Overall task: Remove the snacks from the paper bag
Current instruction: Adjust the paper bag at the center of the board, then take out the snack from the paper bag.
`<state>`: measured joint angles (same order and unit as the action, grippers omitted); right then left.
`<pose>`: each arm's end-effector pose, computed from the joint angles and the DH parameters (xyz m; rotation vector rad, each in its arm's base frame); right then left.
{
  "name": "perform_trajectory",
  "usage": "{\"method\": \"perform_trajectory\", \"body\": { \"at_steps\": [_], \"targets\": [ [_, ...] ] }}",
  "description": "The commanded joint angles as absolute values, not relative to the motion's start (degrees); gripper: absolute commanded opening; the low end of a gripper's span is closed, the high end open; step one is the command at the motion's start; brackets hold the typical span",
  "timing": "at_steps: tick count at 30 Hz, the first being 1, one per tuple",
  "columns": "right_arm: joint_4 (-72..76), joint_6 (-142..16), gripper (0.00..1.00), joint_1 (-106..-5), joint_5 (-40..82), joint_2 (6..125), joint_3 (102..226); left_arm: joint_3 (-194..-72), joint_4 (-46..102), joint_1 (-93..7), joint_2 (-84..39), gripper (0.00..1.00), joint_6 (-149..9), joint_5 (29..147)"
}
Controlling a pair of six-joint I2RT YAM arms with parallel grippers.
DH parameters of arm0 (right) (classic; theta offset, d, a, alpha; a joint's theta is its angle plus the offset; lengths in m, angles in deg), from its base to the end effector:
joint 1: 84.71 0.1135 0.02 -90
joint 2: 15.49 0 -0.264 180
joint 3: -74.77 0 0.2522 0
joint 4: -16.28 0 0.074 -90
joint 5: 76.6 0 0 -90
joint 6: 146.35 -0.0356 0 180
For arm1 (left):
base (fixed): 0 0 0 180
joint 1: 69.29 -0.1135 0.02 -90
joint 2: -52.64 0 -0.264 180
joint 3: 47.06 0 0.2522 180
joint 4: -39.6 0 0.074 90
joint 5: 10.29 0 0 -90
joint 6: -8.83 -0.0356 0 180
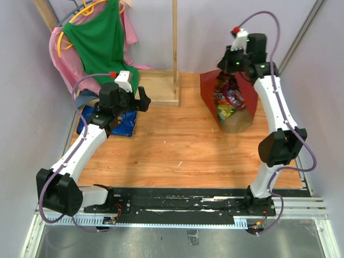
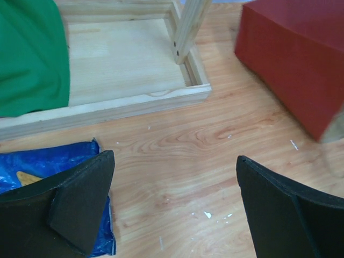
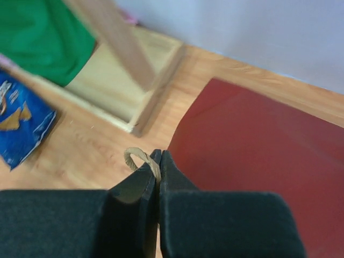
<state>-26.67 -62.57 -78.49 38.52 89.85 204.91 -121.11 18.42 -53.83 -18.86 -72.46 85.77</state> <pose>0.4156 0.0605 0.4408 -0.3020 1.8707 0.5612 0.2803 -0.0814 0.3401 0.1851 1.9037 -0.3863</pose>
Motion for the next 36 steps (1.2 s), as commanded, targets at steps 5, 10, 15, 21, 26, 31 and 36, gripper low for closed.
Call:
{"method": "perform_trajectory", "body": {
  "at_steps": [5,10,15,21,26,31,36],
  "targets": [
    [-19.74,-60.70,0.01,-65.63,39.02,83.03,197.35,-116.36,27.55,-53.74,-16.90,1.00,-66.51,97.24],
    [-22.72,-56.64,0.01,-60.58,31.56,82.57,197.25,-114.11,29.84,-53.30,-17.03,1.00,-63.95,100.16],
    [-22.20,-56.00,0.01,-60.45,29.14,79.89,191.41,-110.40,37.52,-49.39,-19.39,1.00,-59.73,102.94],
    [-16.91,-57.89,0.03,-60.48,29.66,74.00,181.22,-111.80,39.07,-38.06,-28.17,0.95,-58.97,92.85],
    [-13.43,-59.43,0.05,-60.46,31.13,71.65,177.11,-110.82,47.62,-35.06,-38.25,0.87,-51.75,87.04],
    [-10.70,-59.70,0.12,-60.54,31.72,69.85,173.70,-113.24,53.01,-34.97,-45.30,0.83,-49.28,89.07],
    [-8.71,-60.27,0.38,-61.44,33.42,68.67,171.53,-117.76,52.86,-33.16,-50.46,0.83,-48.28,89.20]
  ]
}}
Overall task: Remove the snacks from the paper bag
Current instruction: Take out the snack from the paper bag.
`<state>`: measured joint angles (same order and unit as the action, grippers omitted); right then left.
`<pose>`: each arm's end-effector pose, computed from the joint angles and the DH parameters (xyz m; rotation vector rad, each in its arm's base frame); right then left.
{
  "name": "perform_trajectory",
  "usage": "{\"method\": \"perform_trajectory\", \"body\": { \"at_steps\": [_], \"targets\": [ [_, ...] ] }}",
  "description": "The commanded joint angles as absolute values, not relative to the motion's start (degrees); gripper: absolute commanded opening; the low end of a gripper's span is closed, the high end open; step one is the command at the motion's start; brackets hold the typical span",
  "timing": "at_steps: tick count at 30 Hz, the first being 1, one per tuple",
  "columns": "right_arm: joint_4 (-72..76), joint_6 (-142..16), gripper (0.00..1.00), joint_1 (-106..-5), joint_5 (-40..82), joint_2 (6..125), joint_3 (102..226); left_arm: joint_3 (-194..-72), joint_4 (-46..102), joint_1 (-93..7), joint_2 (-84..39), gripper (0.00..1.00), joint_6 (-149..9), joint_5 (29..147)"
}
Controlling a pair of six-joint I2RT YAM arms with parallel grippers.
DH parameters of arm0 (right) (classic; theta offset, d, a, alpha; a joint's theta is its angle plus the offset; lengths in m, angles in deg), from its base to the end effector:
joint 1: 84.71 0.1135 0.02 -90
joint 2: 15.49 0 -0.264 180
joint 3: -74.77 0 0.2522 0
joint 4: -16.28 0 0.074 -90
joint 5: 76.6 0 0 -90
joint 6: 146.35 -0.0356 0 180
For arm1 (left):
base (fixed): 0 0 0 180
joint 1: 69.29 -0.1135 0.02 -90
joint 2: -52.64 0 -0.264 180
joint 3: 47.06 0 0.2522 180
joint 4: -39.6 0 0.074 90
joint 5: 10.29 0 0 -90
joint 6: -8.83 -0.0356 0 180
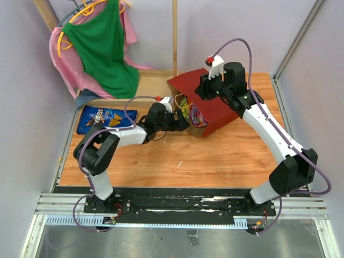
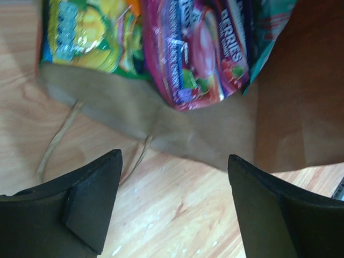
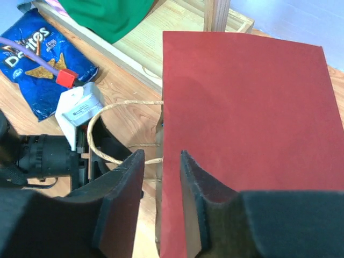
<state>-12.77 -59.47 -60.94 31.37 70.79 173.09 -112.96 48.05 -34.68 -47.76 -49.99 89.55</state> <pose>0.3183 0.1522 0.3980 -0.5550 1.8157 0.6144 0.3039 -0.2171 0.1824 0.1785 2.1302 -0.8780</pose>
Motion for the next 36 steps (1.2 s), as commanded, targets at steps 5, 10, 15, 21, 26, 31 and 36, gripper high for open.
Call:
{"method": "perform_trajectory", "body": {
  "at_steps": [5,10,15,21,26,31,36],
  "targets": [
    [-7.80,-59.93,0.94,-62.25,36.68,64.33,170.42,-121.09,54.15,-31.15,-55.15,0.83,-46.81,89.15],
    [-3.17,-62.94,0.98,-66.24,39.23,56.10,165.58,-123.89,53.51,-30.54,-58.90,0.83,-45.99,87.89],
    [-0.54,-64.63,0.98,-69.36,39.64,50.78,161.77,-123.67,53.35,-30.53,-60.29,0.80,-45.36,83.61],
    [-0.90,-62.96,0.98,-69.48,38.36,50.10,161.68,-124.32,57.11,-30.53,-63.07,0.79,-44.35,83.79],
    [-0.91,-62.77,0.98,-69.50,38.10,50.12,161.73,-128.28,58.03,-30.53,-67.53,0.76,-43.54,86.10],
    [-0.60,-62.76,0.98,-69.44,36.98,49.52,161.18,-129.60,60.13,-30.52,-70.16,0.72,-43.21,86.15],
    [0.00,-62.81,0.98,-69.59,36.13,49.07,160.63,-126.95,65.33,-30.49,-68.93,0.48,-43.12,87.39]
  ]
}}
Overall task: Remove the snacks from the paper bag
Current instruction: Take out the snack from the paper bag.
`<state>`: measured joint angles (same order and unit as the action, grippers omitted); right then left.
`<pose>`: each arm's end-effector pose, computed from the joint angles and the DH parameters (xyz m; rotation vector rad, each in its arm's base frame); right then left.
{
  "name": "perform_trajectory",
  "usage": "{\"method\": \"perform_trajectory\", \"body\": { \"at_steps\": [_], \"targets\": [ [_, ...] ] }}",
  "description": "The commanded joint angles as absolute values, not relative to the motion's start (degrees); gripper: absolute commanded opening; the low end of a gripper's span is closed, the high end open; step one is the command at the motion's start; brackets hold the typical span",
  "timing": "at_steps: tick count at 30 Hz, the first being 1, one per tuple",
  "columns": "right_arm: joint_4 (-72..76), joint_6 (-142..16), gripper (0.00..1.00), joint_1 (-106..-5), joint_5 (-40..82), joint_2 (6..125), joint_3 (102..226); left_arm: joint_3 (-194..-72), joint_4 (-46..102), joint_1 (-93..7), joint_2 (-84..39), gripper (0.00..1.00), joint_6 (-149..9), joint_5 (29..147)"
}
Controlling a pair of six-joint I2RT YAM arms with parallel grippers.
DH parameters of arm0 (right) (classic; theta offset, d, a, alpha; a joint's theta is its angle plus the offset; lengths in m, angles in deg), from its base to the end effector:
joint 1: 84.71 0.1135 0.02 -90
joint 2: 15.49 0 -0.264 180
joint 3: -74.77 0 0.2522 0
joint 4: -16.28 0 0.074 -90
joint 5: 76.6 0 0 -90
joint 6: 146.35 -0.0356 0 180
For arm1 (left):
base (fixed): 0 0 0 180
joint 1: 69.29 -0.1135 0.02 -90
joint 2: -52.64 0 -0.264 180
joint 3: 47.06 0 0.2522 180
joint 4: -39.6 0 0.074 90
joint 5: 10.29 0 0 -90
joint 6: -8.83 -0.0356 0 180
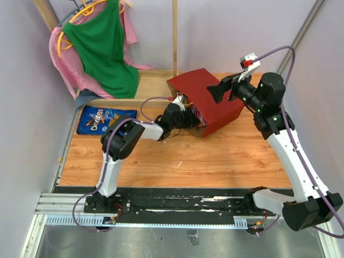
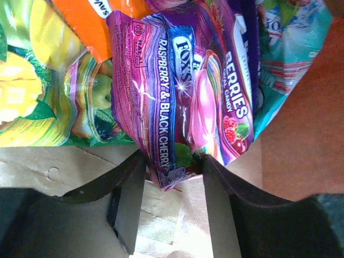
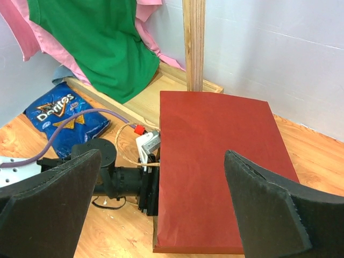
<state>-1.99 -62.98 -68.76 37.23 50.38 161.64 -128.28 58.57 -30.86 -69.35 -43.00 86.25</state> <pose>0.2402 0.0836 0.4499 -0.4599 1.4914 0.6282 0.3519 -0.2844 0.1321 0.0853 2.0815 -0.9669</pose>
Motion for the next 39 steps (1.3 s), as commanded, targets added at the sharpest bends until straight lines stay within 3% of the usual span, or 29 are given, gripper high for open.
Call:
{"method": "perform_trajectory", "body": {
  "at_steps": [1,2,3,6,8,17,23,31,39],
  "targets": [
    [0.27,-62.88,0.98,-69.67,36.16,49.04,160.45,-126.43,66.13,-30.53,-68.34,0.39,-43.19,87.50],
    [0.43,-63.07,0.98,-69.68,36.16,49.09,160.31,-125.94,66.79,-30.52,-67.99,0.26,-43.32,87.57],
    [0.51,-63.18,0.98,-69.67,36.16,49.12,160.26,-125.59,67.39,-30.51,-67.62,0.19,-43.53,87.72],
    [0.77,-63.44,0.98,-69.83,36.00,49.09,159.93,-124.43,68.68,-30.51,-66.29,0.05,-44.33,88.21],
    [0.84,-63.55,0.98,-69.94,35.99,49.01,159.96,-123.52,68.85,-30.53,-65.03,0.01,-44.79,88.29],
    [1.42,-64.19,0.98,-70.10,35.94,48.73,159.50,-110.39,70.46,-30.53,-50.06,0.01,-47.68,88.38],
    [1.75,-64.98,0.98,-70.09,35.75,48.74,159.21,-99.17,63.22,-30.55,-29.81,0.00,-48.98,90.43],
    [3.98,-67.93,0.98,-70.20,37.54,49.15,158.34,-91.88,34.90,-33.85,3.85,0.01,-53.05,74.41],
    [5.98,-71.43,0.99,-70.15,39.94,50.21,158.44,-93.29,12.81,-44.22,24.95,0.00,-45.82,56.62]
  ]
}}
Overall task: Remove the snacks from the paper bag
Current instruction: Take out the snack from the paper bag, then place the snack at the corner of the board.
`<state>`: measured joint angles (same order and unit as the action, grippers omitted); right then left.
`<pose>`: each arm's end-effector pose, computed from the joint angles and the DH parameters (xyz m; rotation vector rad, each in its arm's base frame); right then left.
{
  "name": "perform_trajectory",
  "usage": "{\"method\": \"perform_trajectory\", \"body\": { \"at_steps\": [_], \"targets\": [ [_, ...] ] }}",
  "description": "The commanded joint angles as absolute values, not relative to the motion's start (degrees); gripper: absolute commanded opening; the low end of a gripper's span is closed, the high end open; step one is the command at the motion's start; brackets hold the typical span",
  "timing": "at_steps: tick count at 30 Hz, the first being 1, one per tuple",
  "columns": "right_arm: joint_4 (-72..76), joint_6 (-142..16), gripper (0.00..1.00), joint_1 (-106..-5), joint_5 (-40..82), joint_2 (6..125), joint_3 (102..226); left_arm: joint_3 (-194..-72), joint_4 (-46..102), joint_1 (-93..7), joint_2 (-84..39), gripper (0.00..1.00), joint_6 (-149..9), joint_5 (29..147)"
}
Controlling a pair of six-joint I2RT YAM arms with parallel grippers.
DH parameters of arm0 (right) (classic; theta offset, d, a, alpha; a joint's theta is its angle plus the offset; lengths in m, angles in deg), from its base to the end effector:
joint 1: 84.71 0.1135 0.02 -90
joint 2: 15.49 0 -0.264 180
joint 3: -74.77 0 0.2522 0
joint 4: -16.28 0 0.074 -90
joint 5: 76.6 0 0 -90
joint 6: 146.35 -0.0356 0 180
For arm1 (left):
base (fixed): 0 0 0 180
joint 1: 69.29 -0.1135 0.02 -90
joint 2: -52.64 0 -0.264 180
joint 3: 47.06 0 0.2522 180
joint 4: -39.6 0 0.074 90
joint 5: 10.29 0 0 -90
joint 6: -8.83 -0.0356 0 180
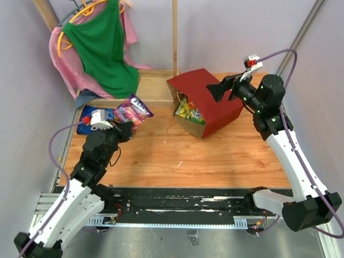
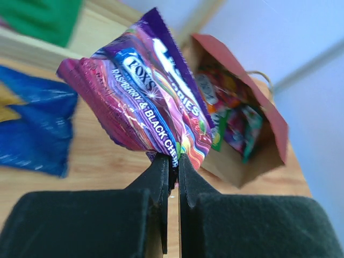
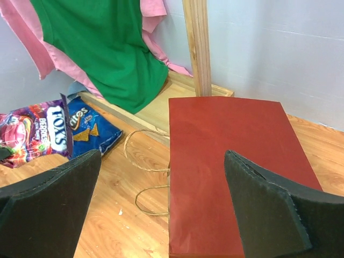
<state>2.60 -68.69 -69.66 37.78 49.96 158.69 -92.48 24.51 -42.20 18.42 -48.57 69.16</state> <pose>0.2430 0.0806 0.4424 -0.3862 1.4855 0.6982 0.1435 -0.0661 0.3036 -0.2243 1.6621 -0.6431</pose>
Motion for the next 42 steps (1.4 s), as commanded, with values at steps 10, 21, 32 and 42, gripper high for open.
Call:
{"method": "perform_trajectory", "body": {
  "at_steps": [10,21,32,42],
  "targets": [
    [7.25,-73.78,0.99,-70.19,42.78,52.00,158.96,-90.78,-6.30,-44.55,36.76,0.01,-23.53,26.91],
    [8.23,-75.21,0.99,-70.14,44.73,53.24,159.03,-88.37,-27.98,-44.59,48.28,0.01,-0.04,10.83],
    [7.99,-74.80,0.98,-70.15,44.51,52.50,158.74,-87.98,-34.64,-44.60,52.30,0.40,9.63,8.88],
    [8.72,-75.52,0.99,-70.15,45.03,53.49,158.75,-86.85,-32.01,-44.60,50.24,1.00,7.67,11.87]
  ]
}}
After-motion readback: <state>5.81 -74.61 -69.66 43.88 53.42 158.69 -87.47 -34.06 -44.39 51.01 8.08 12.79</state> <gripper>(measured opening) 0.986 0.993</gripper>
